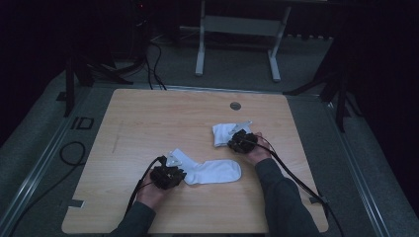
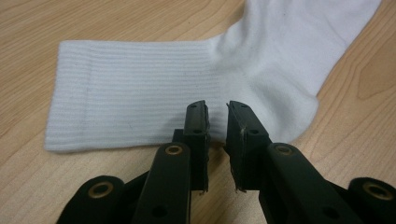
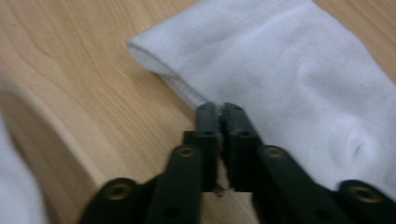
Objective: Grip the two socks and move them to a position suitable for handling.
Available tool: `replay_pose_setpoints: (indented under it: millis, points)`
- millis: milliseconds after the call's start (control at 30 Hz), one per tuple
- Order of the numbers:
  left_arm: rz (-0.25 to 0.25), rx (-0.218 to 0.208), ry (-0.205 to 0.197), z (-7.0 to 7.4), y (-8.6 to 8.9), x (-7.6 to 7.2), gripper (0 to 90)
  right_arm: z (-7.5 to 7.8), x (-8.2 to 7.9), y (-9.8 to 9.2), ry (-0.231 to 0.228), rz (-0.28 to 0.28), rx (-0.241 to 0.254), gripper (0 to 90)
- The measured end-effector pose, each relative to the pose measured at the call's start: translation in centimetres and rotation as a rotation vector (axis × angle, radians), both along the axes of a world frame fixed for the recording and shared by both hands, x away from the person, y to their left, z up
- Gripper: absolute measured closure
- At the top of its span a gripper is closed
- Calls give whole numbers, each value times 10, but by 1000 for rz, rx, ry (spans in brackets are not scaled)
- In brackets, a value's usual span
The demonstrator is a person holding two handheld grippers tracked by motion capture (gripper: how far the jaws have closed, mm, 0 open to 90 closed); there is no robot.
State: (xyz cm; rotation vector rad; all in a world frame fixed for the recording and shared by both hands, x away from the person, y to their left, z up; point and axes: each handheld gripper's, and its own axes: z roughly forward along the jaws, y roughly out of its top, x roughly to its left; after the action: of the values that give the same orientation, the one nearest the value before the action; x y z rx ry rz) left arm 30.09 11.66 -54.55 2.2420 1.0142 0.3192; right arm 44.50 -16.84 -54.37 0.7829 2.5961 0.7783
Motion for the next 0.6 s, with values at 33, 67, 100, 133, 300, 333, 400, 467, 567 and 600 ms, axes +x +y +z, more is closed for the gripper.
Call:
replay_pose_setpoints:
  millis: [33,67,100,133,300,333,400,467,567,600]
  points:
    - [-1,2,0,0,0,0,783,0,1,0,-3,2,-1,882]
    - [-1,1,0,0,0,0,783,1,1,0,-8,-3,-6,886]
    - [0,0,0,0,0,0,783,1,0,1,-15,-5,-11,888]
    - [-1,0,0,0,0,0,783,3,-2,1,-26,-9,-10,889]
    - [1,1,3,-1,0,0,783,17,-11,-1,-56,3,27,889]
    - [2,0,3,-1,-1,0,783,21,-12,-2,-63,1,38,888]
    - [1,0,3,-1,-1,0,783,30,-15,-4,-79,-5,58,888]
    - [0,2,2,-1,-1,0,783,40,-17,-6,-94,-11,81,886]
    - [0,1,2,-1,-1,0,783,54,-20,-9,-120,-9,103,886]
    - [0,1,2,-1,-1,0,783,58,-21,-9,-123,-7,115,886]
